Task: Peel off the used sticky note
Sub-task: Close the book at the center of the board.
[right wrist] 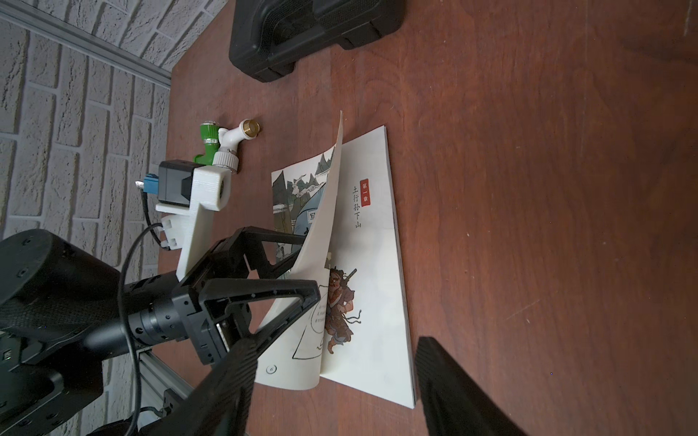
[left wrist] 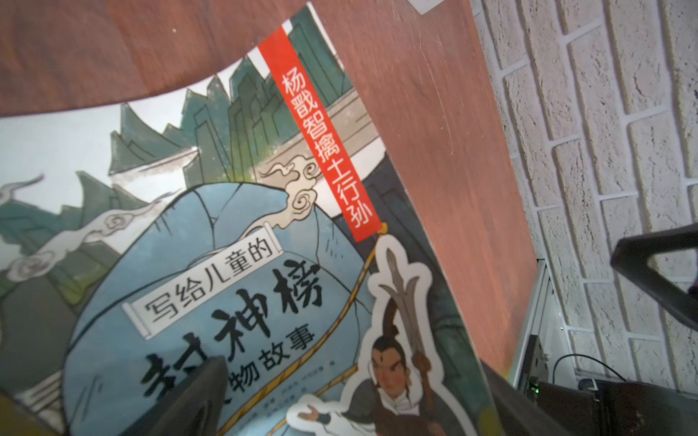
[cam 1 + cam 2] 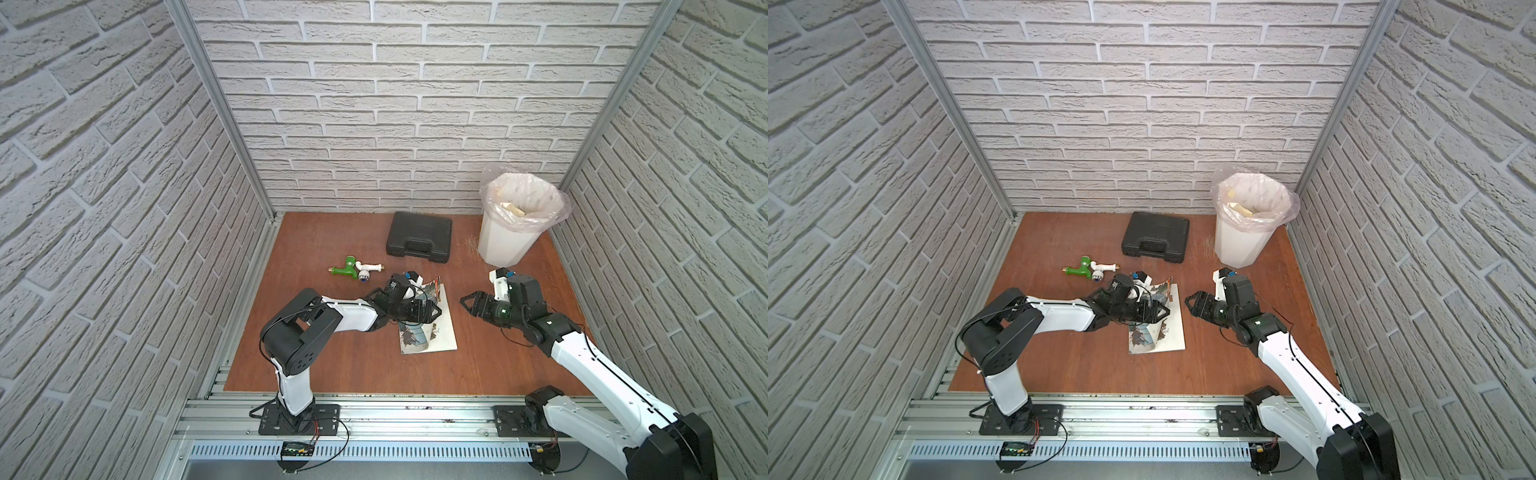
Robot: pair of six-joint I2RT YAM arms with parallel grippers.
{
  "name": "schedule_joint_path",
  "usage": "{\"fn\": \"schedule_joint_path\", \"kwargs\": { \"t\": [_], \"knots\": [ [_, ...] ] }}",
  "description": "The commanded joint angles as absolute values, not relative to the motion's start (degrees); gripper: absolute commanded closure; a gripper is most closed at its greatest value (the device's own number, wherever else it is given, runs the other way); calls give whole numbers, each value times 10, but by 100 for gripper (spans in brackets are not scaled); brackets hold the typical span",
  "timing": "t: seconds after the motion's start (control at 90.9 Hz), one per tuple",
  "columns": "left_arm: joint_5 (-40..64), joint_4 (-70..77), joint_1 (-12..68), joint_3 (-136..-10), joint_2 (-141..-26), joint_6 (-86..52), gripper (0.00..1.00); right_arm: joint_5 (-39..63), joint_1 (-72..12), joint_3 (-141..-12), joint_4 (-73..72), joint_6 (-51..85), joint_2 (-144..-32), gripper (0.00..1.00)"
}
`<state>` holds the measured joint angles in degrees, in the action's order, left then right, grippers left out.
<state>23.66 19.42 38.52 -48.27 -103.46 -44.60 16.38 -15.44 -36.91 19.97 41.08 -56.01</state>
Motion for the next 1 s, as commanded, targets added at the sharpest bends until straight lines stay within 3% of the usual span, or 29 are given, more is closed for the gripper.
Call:
{"fn": "schedule_joint_path", "kwargs": {
  "t": [0.0,0.627,0.99],
  "knots": [
    [219,165,398,-499,-1042,-425,2,173,-148,-368,189,397,-550,28],
    [208,96,459,-553,-1031,-406,2,188,-124,-377,202,384,-538,27],
    [209,152,467,-554,-1085,-446,2,198,-109,-382,205,374,-531,25]
  ]
}}
